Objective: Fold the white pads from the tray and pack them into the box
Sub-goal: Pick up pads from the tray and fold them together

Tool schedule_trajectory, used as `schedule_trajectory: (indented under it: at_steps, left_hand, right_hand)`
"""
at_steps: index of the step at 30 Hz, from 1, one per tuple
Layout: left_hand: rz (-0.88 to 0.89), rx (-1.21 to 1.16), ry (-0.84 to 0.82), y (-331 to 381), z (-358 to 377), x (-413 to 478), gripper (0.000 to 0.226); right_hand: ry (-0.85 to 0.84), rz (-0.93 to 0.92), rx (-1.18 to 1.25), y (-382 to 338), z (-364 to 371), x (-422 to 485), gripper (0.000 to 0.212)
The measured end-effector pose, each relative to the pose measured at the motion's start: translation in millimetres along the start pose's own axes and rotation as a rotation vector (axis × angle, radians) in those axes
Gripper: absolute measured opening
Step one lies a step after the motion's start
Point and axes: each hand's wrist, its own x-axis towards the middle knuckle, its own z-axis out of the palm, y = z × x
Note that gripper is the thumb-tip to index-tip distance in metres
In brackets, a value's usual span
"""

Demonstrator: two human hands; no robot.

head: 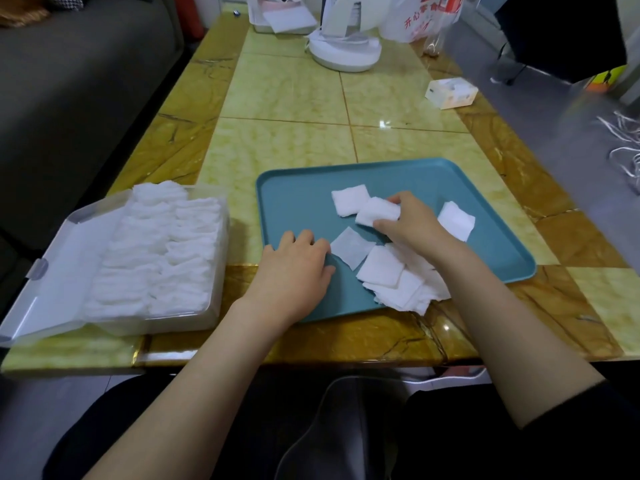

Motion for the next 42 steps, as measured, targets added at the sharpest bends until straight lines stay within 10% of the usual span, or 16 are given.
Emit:
schedule_trajectory:
  at_steps: [12, 19, 25, 31, 36, 42]
  left_hand:
    - [-0.283, -1.112, 0.215, 0, -18, 12, 0.022]
    - [-0.301, -1.153, 0.369, -1, -23, 8, 0.016]
    - [-0.189, -1.192, 0.356, -6, -24, 5, 0.008]
    - [-0.135, -1.113, 0.256, -8, -20, 5, 0.004]
    - [-0.155, -0.88, 0.43, -15, -16, 7, 0.007]
    - [-0.186, -0.804, 0.473, -21, -16, 8, 0.015]
  right_hand:
    - [-0.212, -0.341, 0.391, -44, -2, -37, 0.026]
    - [-0.108, -0.434, 0.267, -42, 7, -40, 0.018]
    - [-0.496, -0.18, 0.47, -36, 0, -40, 0.039]
    - [-0.26, -0.22, 0.579, -36, 2, -32, 0.015]
    - [0.047, -0.455, -0.12, -30, 14, -20, 0.034]
    - [-0.161, -0.344, -0.333, -18, 26, -3, 0.061]
